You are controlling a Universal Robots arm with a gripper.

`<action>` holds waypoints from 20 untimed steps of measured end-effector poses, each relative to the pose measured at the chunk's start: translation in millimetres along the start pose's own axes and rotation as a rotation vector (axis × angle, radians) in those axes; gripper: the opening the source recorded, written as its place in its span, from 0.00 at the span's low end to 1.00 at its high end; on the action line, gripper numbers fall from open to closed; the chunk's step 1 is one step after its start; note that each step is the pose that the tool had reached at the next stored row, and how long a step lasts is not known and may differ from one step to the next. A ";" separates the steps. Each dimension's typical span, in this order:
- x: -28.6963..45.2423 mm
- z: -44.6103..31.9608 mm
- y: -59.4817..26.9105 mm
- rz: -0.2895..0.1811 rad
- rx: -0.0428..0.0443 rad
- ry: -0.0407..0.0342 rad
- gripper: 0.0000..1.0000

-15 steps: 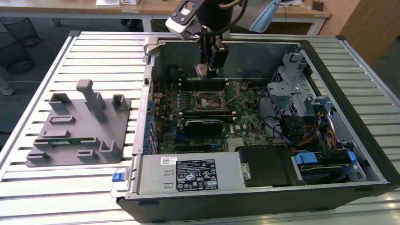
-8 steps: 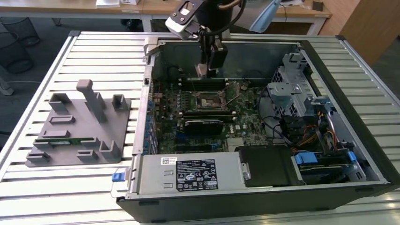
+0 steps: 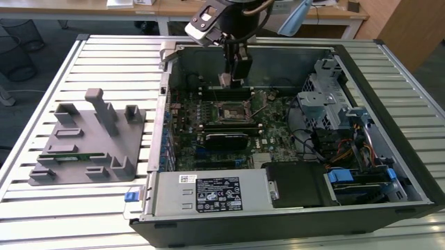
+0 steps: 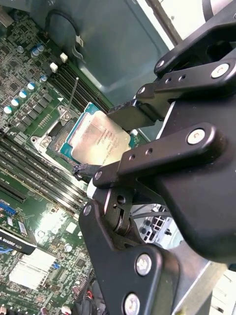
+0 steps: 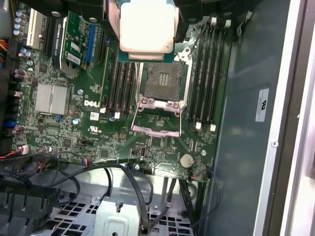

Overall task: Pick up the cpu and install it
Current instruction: 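Place the cpu into insertion slot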

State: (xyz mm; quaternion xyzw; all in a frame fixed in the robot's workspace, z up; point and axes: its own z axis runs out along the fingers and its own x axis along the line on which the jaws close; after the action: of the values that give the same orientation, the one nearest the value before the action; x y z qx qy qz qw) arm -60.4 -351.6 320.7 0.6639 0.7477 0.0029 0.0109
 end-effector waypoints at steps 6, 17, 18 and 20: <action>0.2 2.0 0.0 0.003 -0.0003 0.0000 0.53; 0.3 8.8 -0.3 0.003 -0.0053 -0.0006 0.53; 0.3 9.8 -0.3 0.003 -0.0065 -0.0008 0.53; 0.3 12.1 -0.4 0.003 -0.0087 -0.0010 0.53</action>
State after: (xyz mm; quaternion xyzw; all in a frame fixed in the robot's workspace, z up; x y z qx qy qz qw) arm -60.6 -351.4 308.5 0.6650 0.7467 0.0058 0.0142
